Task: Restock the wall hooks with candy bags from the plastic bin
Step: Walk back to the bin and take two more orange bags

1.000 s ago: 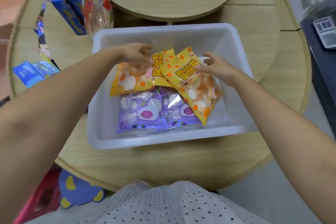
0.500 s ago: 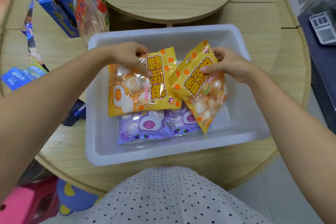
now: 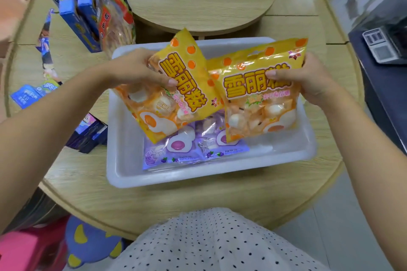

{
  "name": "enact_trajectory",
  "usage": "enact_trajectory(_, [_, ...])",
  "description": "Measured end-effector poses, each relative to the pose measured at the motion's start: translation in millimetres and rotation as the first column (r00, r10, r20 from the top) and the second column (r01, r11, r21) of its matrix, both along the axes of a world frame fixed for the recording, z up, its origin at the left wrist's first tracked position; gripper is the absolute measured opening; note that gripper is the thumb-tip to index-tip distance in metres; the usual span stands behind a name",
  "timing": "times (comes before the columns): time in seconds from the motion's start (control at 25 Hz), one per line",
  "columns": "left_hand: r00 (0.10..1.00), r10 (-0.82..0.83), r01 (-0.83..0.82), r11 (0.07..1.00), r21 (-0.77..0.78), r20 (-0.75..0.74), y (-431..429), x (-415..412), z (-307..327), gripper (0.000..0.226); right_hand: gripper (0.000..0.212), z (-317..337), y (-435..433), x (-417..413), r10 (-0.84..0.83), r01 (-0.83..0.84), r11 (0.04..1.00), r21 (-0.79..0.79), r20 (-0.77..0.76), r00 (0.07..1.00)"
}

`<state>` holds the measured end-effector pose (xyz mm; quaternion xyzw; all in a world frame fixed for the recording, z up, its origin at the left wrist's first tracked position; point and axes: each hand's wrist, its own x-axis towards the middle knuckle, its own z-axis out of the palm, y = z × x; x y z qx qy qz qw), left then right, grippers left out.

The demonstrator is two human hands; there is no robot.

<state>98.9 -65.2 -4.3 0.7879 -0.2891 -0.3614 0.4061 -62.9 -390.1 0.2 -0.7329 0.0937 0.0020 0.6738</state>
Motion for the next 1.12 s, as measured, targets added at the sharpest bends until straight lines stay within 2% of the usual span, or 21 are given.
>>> enact_trajectory(0.12, [0.989, 0.146, -0.143, 0.98, -0.138, 0.009, 10, -19, 11, 0.02, 0.022, 8, 1, -16, -0.162, 0.147, 0.977, 0.151, 0.088, 0.983])
enact_trajectory(0.24, [0.952, 0.306, -0.289, 0.914, -0.284, 0.016, 21, -44, 14, 0.012, 0.024, 16, 8, -34, -0.315, 0.27, 0.924, 0.271, 0.142, 0.938])
enact_trajectory(0.4, [0.859, 0.501, -0.492, 0.751, -0.439, -0.106, 29, -81, 21, 0.016, 0.023, 35, 17, -53, -0.408, 0.349, 0.893, 0.286, 0.184, 0.894])
enact_trajectory(0.52, [0.817, 0.554, -0.549, 0.66, -0.513, -0.162, 26, -110, 27, 0.015, 0.02, 54, 23, -71, -0.458, 0.396, 0.875, 0.279, 0.207, 0.865])
enact_trajectory(0.68, [0.843, 0.489, -0.523, 0.649, -0.552, -0.223, 18, -147, 31, 0.015, 0.022, 65, 32, -117, -0.605, 0.52, 0.784, 0.339, 0.23, 0.762])
enact_trajectory(0.76, [0.863, 0.441, -0.498, 0.667, -0.554, -0.244, 10, -163, 29, 0.024, 0.023, 65, 37, -149, -0.694, 0.596, 0.711, 0.373, 0.233, 0.681])
enact_trajectory(0.88, [0.9, 0.325, -0.436, 0.718, -0.542, -0.292, -11, -187, 23, 0.038, 0.022, 51, 48, -205, -0.822, 0.71, 0.559, 0.428, 0.173, 0.543])
enact_trajectory(1.04, [0.929, 0.124, -0.297, 0.81, -0.505, -0.348, -68, -222, 10, 0.021, 0.018, 17, 67, -285, -0.936, 0.823, 0.331, 0.461, 0.053, 0.347])
enact_trajectory(1.12, [0.93, 0.026, -0.215, 0.846, -0.487, -0.366, -98, -242, 4, 0.02, 0.017, 0, 75, -326, -0.974, 0.866, 0.198, 0.459, -0.009, 0.227])
